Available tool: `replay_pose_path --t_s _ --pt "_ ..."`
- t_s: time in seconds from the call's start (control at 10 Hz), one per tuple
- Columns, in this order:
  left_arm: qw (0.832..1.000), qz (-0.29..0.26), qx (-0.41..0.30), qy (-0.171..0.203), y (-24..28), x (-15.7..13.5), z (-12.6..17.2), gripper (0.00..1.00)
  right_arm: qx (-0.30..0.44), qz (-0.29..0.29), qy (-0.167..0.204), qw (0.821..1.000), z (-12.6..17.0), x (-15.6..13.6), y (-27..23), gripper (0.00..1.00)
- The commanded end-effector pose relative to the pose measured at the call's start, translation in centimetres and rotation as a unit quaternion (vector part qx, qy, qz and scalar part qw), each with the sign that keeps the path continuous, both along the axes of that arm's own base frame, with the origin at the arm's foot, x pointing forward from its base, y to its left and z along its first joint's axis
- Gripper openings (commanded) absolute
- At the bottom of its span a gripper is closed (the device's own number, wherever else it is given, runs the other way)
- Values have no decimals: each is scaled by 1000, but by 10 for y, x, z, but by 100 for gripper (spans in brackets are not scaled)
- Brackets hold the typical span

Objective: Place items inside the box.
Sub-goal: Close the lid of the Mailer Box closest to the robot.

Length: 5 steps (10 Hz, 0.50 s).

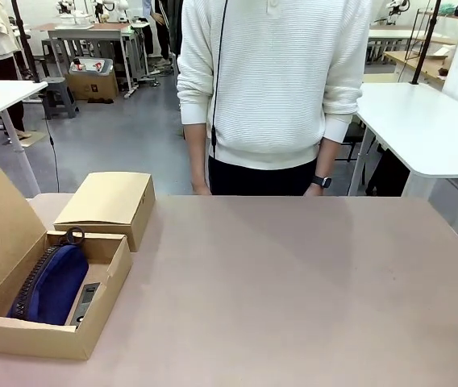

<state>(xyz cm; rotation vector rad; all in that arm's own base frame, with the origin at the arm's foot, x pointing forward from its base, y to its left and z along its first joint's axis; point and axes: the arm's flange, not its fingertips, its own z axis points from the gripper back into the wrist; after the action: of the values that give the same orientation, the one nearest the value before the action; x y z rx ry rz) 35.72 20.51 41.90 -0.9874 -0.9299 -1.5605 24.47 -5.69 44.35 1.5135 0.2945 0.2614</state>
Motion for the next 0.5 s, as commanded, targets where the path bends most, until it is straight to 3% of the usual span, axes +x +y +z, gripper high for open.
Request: replay_pose_path --t_s 0.0,0.2,0.4 --pt "999 20 -29 -7 -32 5 8 100 8 -5 9 1000 6 1 3 100" --pt "999 0 -44 -17 -58 9 6 100 8 -5 9 1000 6 1 3 100" --pt "998 -3 -69 -4 -82 12 -4 100 8 -5 9 1000 6 1 3 100"
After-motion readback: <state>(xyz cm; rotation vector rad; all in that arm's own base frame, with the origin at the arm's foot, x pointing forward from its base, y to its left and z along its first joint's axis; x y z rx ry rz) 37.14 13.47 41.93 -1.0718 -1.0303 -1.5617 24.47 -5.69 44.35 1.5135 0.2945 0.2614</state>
